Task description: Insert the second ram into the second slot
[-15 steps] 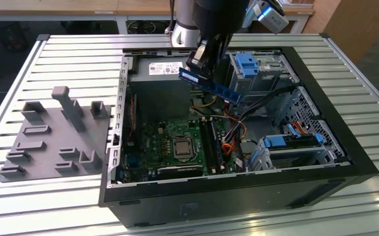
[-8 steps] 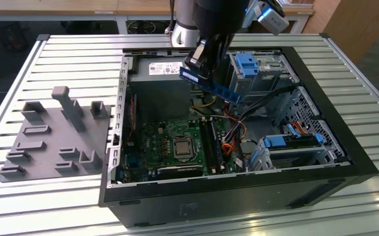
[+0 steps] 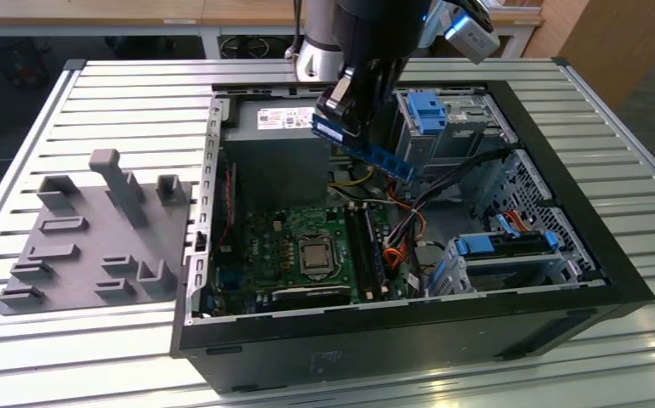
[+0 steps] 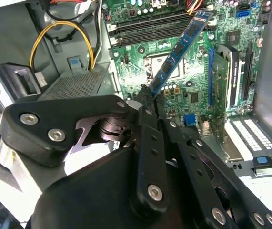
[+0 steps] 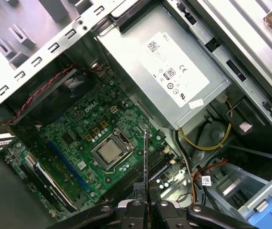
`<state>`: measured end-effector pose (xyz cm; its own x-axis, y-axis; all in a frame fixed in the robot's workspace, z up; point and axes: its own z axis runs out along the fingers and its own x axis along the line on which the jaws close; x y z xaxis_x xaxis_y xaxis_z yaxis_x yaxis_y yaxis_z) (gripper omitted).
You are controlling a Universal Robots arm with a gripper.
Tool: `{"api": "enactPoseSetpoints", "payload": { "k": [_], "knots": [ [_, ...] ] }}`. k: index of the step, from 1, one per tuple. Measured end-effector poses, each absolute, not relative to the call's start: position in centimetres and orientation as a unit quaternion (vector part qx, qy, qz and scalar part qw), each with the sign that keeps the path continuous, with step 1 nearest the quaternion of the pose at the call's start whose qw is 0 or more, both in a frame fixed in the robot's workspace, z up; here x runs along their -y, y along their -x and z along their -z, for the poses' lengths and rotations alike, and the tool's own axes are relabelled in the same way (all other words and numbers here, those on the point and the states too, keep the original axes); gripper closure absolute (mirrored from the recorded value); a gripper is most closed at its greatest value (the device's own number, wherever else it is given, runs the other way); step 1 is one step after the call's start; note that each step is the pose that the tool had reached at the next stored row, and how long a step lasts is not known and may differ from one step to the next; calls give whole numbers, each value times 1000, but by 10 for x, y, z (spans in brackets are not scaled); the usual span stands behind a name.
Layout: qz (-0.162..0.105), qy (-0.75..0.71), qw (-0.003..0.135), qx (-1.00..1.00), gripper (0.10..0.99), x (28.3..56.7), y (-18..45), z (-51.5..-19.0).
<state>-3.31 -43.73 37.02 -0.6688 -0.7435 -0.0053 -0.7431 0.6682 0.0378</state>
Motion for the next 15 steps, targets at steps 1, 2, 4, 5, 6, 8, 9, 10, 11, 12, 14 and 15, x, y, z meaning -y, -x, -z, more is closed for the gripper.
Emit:
{"api": "enactPoseSetpoints", "payload": {
  "k": [1,2,4,5,6,8,9,10,11,12,14,15],
  "knots": [
    [18,-404,5,915,949,437,33,-370],
    [18,-401,5,916,949,437,33,-370],
    [18,-396,5,918,949,437,33,-370],
    [18,-393,5,919,949,437,33,-370],
    [18,-390,5,920,949,437,33,-370],
    [18,-385,5,923,949,437,33,-370],
    [18,-382,5,924,949,437,33,-370],
    [18,-379,5,925,949,437,33,-370],
    [18,-376,5,927,949,437,33,-370],
    [18,-372,5,928,949,437,33,-370],
    [18,-366,4,931,949,437,33,-370],
    [18,-362,4,932,949,437,33,-370]
  ]
}}
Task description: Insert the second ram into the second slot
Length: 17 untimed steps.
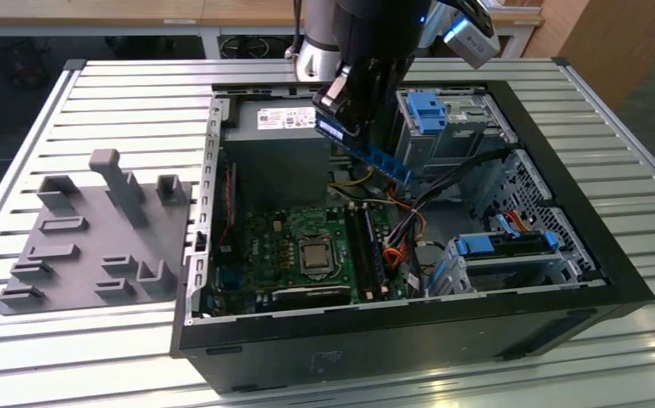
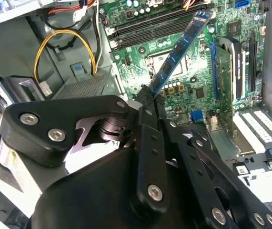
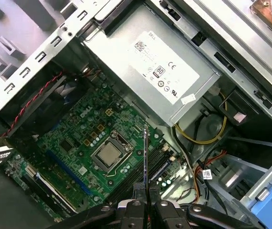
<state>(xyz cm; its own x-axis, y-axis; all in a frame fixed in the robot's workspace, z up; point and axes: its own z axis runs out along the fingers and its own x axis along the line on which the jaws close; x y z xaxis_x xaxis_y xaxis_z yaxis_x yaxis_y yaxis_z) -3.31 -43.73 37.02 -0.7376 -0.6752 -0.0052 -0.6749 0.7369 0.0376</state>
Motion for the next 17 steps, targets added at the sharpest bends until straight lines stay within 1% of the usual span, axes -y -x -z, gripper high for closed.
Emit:
{"api": "enactPoseSetpoints", "payload": {
  "k": [17],
  "knots": [
    [18,-290,3,957,949,437,33,-370]
  ]
}}
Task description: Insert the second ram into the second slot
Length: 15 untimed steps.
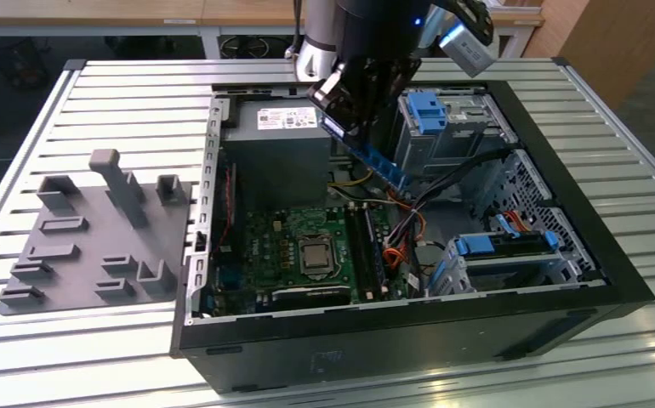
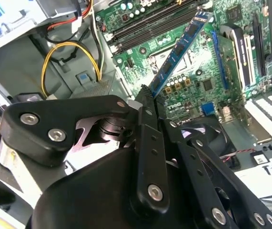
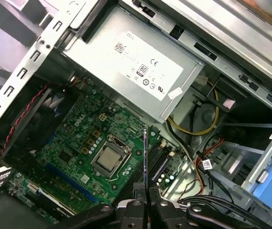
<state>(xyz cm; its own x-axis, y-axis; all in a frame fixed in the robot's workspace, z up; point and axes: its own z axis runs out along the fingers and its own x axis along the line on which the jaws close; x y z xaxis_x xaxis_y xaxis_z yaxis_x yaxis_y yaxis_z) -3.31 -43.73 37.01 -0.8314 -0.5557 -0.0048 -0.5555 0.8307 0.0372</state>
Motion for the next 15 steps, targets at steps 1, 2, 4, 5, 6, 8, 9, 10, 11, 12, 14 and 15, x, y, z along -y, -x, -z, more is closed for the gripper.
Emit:
{"api": "enactPoseSetpoints", "payload": {
  "k": [1,2,4,5,6,8,9,10,11,12,14,15],
  "knots": [
    [18,-285,3,958,949,437,33,-370],
    [18,-280,3,960,949,437,33,-370],
    [18,-270,3,963,949,437,33,-370],
    [18,-266,3,964,949,437,33,-370],
    [18,-261,3,965,949,437,33,-370],
    [18,-250,2,968,949,437,33,-370],
    [18,-245,2,969,949,437,33,-370],
    [18,-240,2,971,949,437,33,-370],
    [18,-235,2,972,949,437,33,-370],
    [18,-230,2,973,949,437,33,-370],
    [18,-219,2,976,949,437,33,-370],
    [18,-214,2,977,949,437,33,-370]
  ]
}}
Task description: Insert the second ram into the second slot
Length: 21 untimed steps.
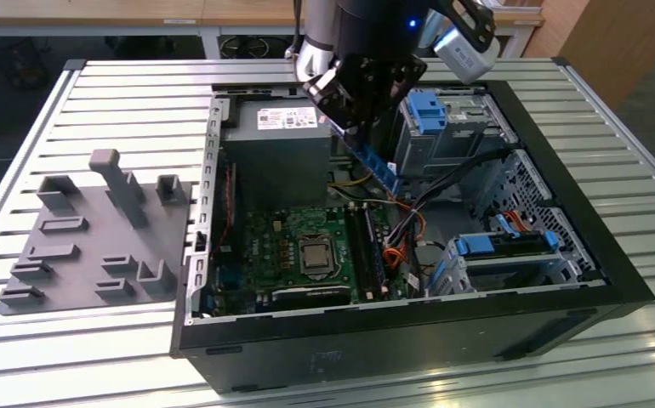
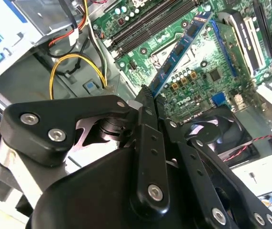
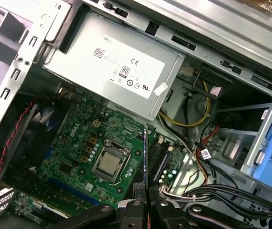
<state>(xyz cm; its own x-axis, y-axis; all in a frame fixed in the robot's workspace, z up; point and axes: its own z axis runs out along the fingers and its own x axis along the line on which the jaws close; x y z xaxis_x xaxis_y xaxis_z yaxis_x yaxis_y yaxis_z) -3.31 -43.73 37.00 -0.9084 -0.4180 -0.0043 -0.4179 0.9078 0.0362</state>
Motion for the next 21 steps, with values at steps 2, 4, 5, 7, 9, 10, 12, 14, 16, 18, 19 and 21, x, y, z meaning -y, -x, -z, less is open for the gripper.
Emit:
{"api": "enactPoseSetpoints", "payload": {
  "k": [2,4,5,7,9,10,12,14,16,18,19,21],
  "knots": [
    [18,-204,2,979,949,437,33,-370],
    [18,-193,1,981,949,437,33,-370],
    [18,-188,1,982,949,437,33,-370],
    [18,-178,1,984,949,437,33,-370],
    [18,-168,1,986,949,437,33,-370],
    [18,-162,1,987,949,437,33,-370],
    [18,-152,1,988,949,437,33,-370],
    [18,-141,0,990,949,437,33,-370],
    [18,-130,0,991,949,437,33,-370],
    [18,-118,0,993,949,437,33,-370],
    [18,-112,0,994,949,437,33,-370],
    [18,-100,0,995,949,437,33,-370]
  ]
}}
